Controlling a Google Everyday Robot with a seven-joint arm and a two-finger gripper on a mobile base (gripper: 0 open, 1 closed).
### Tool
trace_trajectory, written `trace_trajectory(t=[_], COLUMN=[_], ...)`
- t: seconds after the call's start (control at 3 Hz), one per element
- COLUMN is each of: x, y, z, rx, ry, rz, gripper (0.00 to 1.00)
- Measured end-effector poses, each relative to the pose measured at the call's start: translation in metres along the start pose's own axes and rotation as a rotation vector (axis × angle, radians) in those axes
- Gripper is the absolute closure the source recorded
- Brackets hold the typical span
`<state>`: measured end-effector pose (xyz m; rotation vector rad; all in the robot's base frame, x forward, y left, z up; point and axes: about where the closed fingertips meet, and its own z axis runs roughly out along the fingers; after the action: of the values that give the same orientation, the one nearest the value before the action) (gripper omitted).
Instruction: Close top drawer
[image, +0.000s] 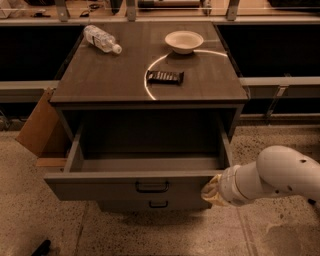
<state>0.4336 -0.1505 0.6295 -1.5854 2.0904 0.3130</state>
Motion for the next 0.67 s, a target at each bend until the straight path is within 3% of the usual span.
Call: trace_trajectory(t=[0.33, 0.67], x=[-0.0054, -0.0063], y=[-0.0234, -0.0276], z=[0.0200, 0.0222], rx=[0.022, 0.027], ry=[-0.011, -0.021], rz=[0.013, 0.006], gripper=[1.00, 1.00])
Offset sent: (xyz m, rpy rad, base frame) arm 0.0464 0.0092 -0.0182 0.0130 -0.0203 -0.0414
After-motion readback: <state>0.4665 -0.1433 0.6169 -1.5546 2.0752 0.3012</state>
